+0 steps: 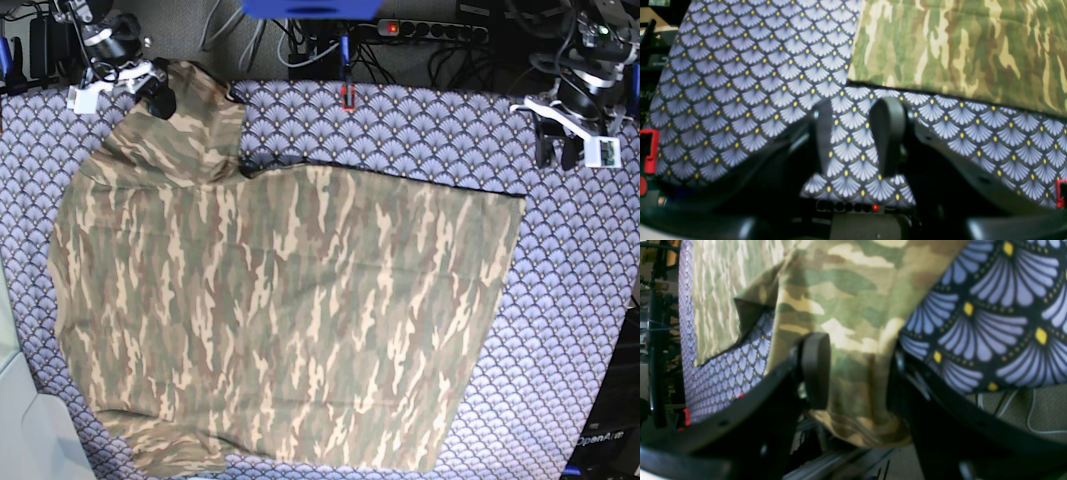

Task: Fold the T-shirt properly
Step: 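Move the right gripper to the shirt collar and the left gripper toward the hem corner, then grasp the shirt edges with both grippers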

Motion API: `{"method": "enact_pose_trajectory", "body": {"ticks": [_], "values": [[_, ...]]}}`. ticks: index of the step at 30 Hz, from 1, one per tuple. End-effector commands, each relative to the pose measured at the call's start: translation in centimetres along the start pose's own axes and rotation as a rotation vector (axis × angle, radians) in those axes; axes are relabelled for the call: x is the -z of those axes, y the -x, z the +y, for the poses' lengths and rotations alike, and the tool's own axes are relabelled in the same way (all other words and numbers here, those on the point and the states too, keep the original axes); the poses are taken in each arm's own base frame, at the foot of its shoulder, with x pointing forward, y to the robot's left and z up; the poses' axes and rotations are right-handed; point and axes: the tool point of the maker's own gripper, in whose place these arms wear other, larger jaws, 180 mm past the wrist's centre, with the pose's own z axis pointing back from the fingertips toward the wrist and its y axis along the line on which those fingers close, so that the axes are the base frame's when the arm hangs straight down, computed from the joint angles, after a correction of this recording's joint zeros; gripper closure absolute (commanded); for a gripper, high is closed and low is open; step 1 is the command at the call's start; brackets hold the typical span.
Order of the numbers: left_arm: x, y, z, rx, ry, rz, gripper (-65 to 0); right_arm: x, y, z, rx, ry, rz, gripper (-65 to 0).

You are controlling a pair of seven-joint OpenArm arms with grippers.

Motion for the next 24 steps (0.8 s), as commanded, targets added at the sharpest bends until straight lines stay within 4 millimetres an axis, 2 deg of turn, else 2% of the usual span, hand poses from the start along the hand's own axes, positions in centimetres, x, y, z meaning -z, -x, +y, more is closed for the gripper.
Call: {"method": "enact_pose_trajectory", "body": {"ticks": [1,4,9,12,15,21,24], "values": [[-0.3,-0.9,0.1,0.008,-0.001,-0.033,-22.6,-0.5,0.9,-0.5,-0.002,0.016,0.048,-25.6],[-0.2,-1.0,0.1,0.007,-0.003,-0.036,-22.6,-0.4,0.8,-0.5,-0.004,0.015,0.047,-20.9],[-0.1,-1.2,0.2,0.005,-0.005,-0.043,-22.6,-0.4,0.7,-0.5,-0.004,0.020,0.043,-0.5],[0.4,-2.2,0.2,0.003,-0.005,-0.072,-22.6,-0.4,0.7,-0.5,-0.003,0.020,0.043,0.0],[1.2,-2.2,0.5,-0.018,-0.006,-0.076,-23.2,-0.3,0.6,-0.5,-0.003,0.019,0.042,0.0],[3.9,-1.0,1.2,-0.098,0.001,-0.057,-41.8,-0.3,0.6,-0.5,-0.003,0.019,0.042,0.0],[5.3,-0.1,1.3,-0.146,0.012,-0.041,-43.9,-0.3,0.7,-0.5,-0.004,0.019,0.043,0.0]]}}
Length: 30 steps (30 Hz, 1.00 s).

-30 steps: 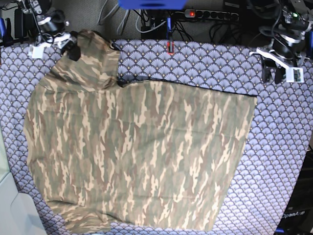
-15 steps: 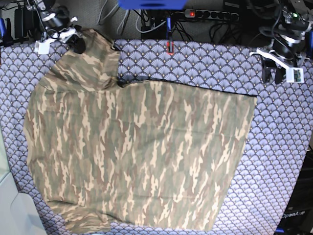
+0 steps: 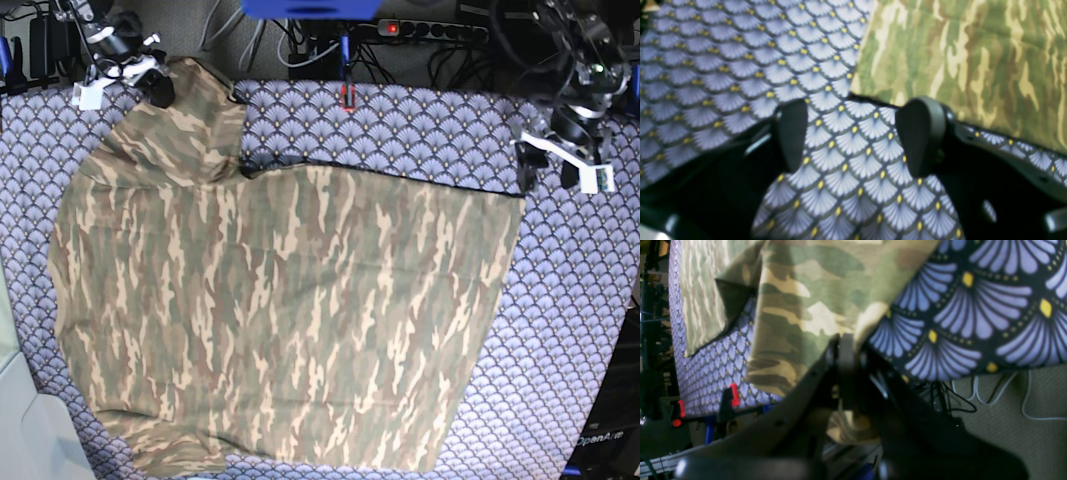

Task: Fold the T-shirt properly
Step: 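Grasp the shirt edges with both grippers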

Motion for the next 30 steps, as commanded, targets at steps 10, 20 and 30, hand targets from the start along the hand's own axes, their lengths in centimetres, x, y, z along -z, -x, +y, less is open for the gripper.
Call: {"method": "enact_pose_trajectory", "body": {"ticks": [10,20,30], "values": [[4.8,-1.2,0.5,-0.128,0.018,-0.041,-43.9,-0.3,0.0,-0.1,-0.003,0.004,0.005,0.0],[8.6,1.4,-0.1,-0.250,0.056,0.035,-43.9,-0.4,0.5,-1.0,0.001,0.026,0.019,0.0],[8.3,3.7,-0.4,-0.273,0.063,0.088,-26.4,-0.4,0.8,-1.5,0.006,0.038,0.026,0.0]]}}
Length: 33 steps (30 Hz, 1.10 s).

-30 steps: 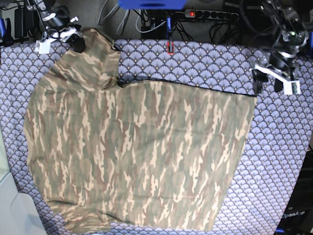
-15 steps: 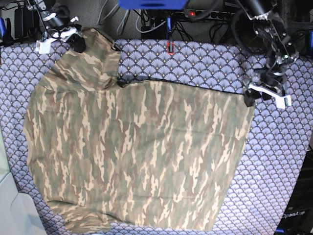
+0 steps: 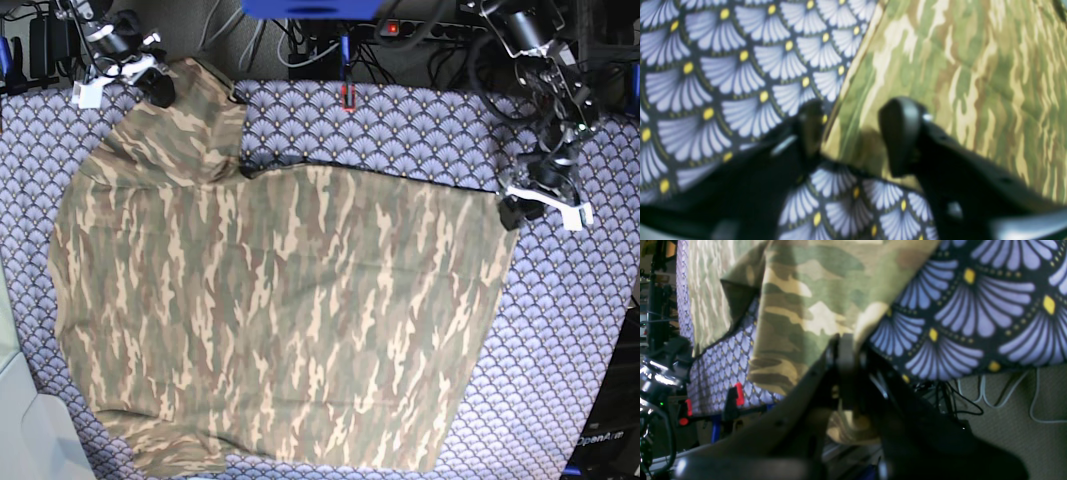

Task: Fold the T-shirt properly
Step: 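Grasp the shirt edges with both grippers, then lift the grasped edge with both grippers and pull it across the shirt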

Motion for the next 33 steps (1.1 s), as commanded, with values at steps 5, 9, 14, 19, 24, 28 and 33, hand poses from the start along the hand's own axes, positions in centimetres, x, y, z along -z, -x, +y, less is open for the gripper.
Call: {"method": "enact_pose_trajectory", "body": {"ticks": [5,9,14,19,24,28,33], "values": [[-0.1,2.5,-0.6,0.044,0.014,0.099,-11.3,-0.4,0.4,-0.8,-0.010,0.037,0.028,0.0],[-0.3,3.2,-1.2,0.063,0.029,0.149,-4.5,-0.1,0.0,-0.6,-0.013,0.027,0.019,0.0],[-0.9,0.4,-2.4,0.131,0.037,0.119,-1.4,0.0,-1.1,0.3,-0.028,0.001,-0.012,0.0],[-2.2,-2.1,-3.5,0.210,0.034,0.093,-1.4,0.2,-4.4,3.0,-0.093,-0.069,-0.065,0.0],[-3.2,-3.6,-4.1,0.254,0.027,0.067,-1.4,-0.5,-7.5,5.1,-0.144,-0.114,-0.132,0.0],[-3.6,-4.4,-4.4,0.271,0.023,0.044,-1.4,-1.1,-9.6,5.5,-0.163,-0.120,-0.186,0.0],[-3.0,-5.5,-4.9,0.275,0.029,0.021,-1.4,-0.6,-12.5,6.5,-0.193,-0.141,-0.248,0.0]]}}
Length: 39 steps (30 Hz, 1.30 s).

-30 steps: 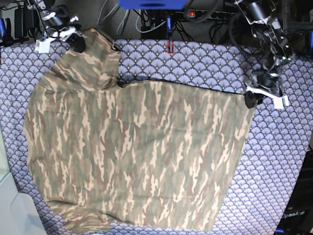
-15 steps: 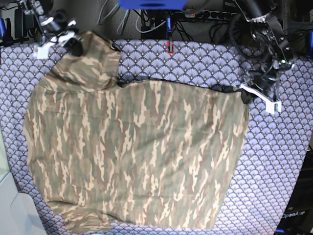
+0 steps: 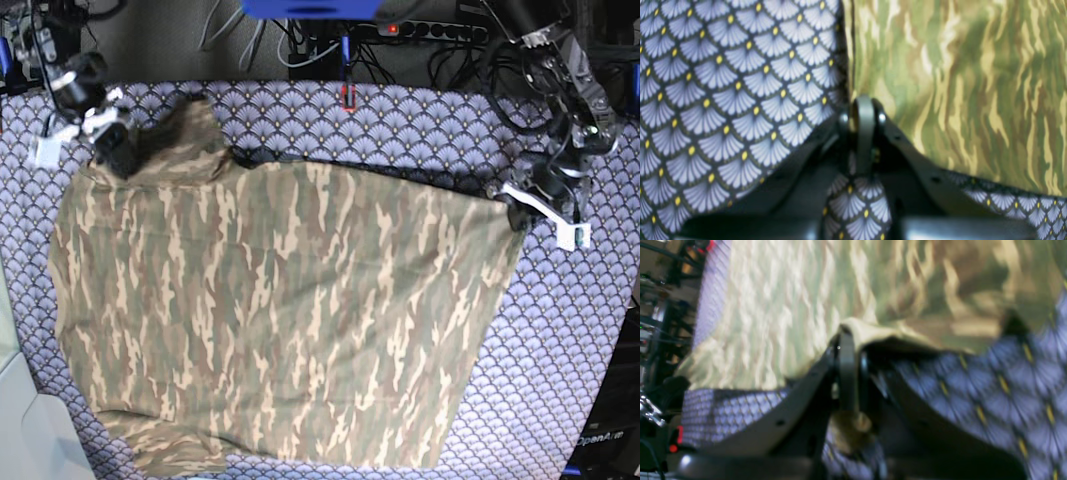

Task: Fold the T-shirt properly
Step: 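Lift the grasped edge with both grippers and pull it across the shirt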

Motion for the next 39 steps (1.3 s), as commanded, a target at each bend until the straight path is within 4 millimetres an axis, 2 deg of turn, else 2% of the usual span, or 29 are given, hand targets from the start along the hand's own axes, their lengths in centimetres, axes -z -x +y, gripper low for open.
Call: {"method": "enact_pose_trajectory", "body": {"ticks": [1,3,10,17,19,23,25,29,31,35,39], "values": [[0.0,-2.4,-0.1,0.013,0.006,-0.067,-1.3,0.2,-2.0,0.6,-0.029,-0.030,-0.039,0.0],[0.5,-2.8,-0.2,0.005,0.013,-0.071,-1.3,1.1,-2.7,1.3,-0.045,-0.054,-0.028,0.0],[2.9,-4.5,-0.4,-0.039,0.043,-0.083,-1.3,4.0,-7.6,2.1,-0.067,-0.078,-0.051,0.0],[5.7,-5.3,-0.9,-0.109,0.086,-0.064,-1.2,7.2,-11.8,1.3,-0.050,-0.076,-0.080,0.0],[6.6,-6.2,-1.2,-0.126,0.101,-0.067,-1.2,8.1,-12.7,0.9,-0.039,-0.072,-0.085,0.0],[8.4,-8.1,-0.4,-0.172,0.028,-0.050,-1.2,9.8,-14.4,-0.2,-0.003,-0.057,-0.095,0.0],[9.3,-9.2,-1.1,-0.151,0.024,-0.041,-1.2,10.2,-15.5,-0.7,-0.001,-0.047,-0.104,0.0],[10.6,-11.0,-3.2,-0.079,0.049,-0.032,-1.2,11.9,-16.6,-0.1,-0.009,-0.061,-0.098,0.0],[11.1,-11.8,-4.1,-0.039,0.055,-0.026,-1.1,12.7,-16.6,0.0,-0.016,-0.061,-0.081,0.0],[12.1,-14.0,-4.9,0.020,0.045,-0.052,-1.1,14.8,-17.3,0.2,-0.070,-0.032,-0.063,0.0],[13.1,-14.9,-5.3,0.075,0.030,-0.071,-1.1,15.9,-17.6,-0.4,-0.124,0.021,-0.053,0.0]]}}
